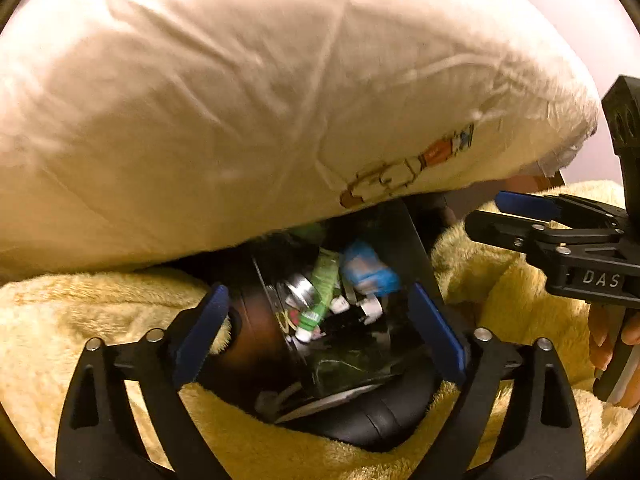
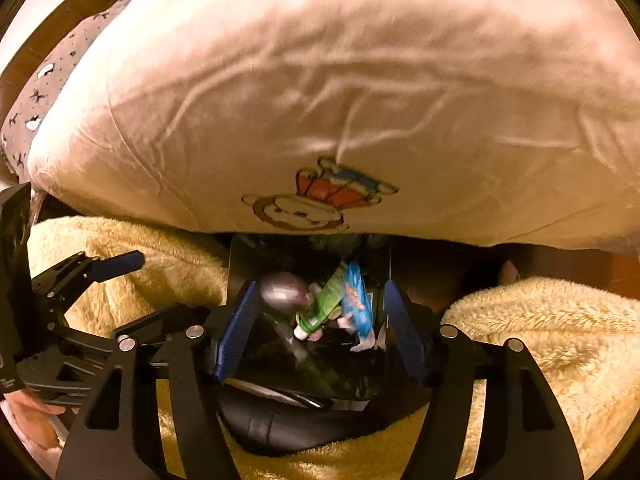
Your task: Collect trash
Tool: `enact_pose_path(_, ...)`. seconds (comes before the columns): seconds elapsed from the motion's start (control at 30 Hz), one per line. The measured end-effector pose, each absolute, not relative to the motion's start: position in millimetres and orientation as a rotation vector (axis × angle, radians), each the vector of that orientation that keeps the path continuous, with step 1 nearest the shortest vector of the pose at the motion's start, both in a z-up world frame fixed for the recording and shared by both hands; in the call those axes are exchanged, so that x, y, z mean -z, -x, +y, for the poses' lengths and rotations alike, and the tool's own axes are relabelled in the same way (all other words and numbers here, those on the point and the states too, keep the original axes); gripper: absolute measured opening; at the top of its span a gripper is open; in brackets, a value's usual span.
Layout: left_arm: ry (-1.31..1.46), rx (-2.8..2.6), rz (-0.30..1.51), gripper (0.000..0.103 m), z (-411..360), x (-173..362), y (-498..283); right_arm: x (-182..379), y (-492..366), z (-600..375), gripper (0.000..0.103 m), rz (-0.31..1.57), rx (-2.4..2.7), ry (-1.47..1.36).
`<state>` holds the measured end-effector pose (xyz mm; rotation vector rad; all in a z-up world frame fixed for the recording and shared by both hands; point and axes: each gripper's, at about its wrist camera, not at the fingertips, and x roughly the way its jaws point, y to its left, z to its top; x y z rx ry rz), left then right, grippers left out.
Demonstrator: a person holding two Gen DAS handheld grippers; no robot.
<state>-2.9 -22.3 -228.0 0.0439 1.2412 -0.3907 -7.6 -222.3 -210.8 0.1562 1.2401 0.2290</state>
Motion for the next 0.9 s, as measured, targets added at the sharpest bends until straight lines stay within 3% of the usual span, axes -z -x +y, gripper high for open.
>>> enact_pose_path(0.13,-0.041,0.356,1.145,0.094,-20.2,193.6,4.5,172.7,13.7,-233.9,0.092,1.099,-0.192,-0.165)
enact_pose_path(0.23,-0.035,0.315,1.030,0.095,-10.4,155.1,7.5,131.6,24.4,-242.0,0.098,0.948,-0.134,-0.151)
enact_pose_path(0.43,-0.033,0.229,0.766,0.095,-0.8,72.1,20.4,61.0,40.8,-250.2,0.099,0.703,-0.056,-0.116)
enact_pose_path(0.6,-0.024,0.182,0.627,0.095,2.1,21.4,25.3,21.1,42.4,-256.4,0.099,0.629,-0.031,-0.088)
enact_pose_path(0.9,-0.048,0.173,0.484,0.095,-4.6,-24.9,42.1,-26.4,57.1,-247.0,0.099,0.513,-0.021,-0.070)
